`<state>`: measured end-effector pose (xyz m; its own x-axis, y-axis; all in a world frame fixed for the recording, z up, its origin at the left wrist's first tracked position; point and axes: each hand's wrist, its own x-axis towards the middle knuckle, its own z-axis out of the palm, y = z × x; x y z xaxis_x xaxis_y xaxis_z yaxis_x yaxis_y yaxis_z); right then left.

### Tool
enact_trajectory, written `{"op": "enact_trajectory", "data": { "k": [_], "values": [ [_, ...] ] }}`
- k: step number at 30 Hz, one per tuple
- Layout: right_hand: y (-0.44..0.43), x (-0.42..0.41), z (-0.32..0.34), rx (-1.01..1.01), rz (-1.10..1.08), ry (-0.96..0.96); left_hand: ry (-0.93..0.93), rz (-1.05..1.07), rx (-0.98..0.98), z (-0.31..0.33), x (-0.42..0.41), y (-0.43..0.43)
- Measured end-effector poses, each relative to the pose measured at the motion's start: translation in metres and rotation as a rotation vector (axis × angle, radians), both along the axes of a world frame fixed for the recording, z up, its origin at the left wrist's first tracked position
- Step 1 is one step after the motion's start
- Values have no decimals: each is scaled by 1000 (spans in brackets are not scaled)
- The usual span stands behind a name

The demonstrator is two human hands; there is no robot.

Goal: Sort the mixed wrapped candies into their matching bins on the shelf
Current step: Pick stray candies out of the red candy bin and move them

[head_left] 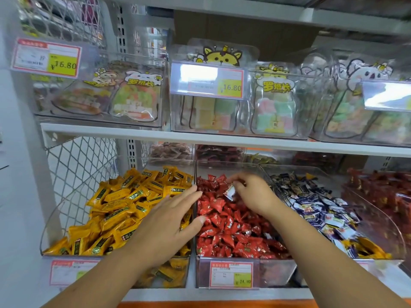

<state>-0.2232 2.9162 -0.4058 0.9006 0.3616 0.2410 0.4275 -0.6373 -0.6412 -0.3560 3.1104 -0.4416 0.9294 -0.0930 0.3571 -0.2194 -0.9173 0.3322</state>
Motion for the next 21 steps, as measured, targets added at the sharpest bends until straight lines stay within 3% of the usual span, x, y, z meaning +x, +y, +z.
{"op": "enact_trajectory", "data": {
  "k": [3,6,8,11,14,18,21],
  "values": [
    [-4,-5,13,-13,7,-94,1,-6,-6,-1,2,2],
    [-31,3,28,168,-159,-235,-4,-16,-12,-2,4,3],
    [-55,7,32,197,-237,-210,-14,-11,0,-1,5,3],
    [-69,-2,26,7,-151,-84,-24,0,9,-1,4,1],
    [-49,-16,19,-257,7,-98,-28,0,-1,-2,4,0],
    [-10,-21,1,-394,144,-29,-25,8,9,-3,2,0],
    [3,-21,-14,-468,87,-168,-21,7,10,-3,2,0]
  ]
}}
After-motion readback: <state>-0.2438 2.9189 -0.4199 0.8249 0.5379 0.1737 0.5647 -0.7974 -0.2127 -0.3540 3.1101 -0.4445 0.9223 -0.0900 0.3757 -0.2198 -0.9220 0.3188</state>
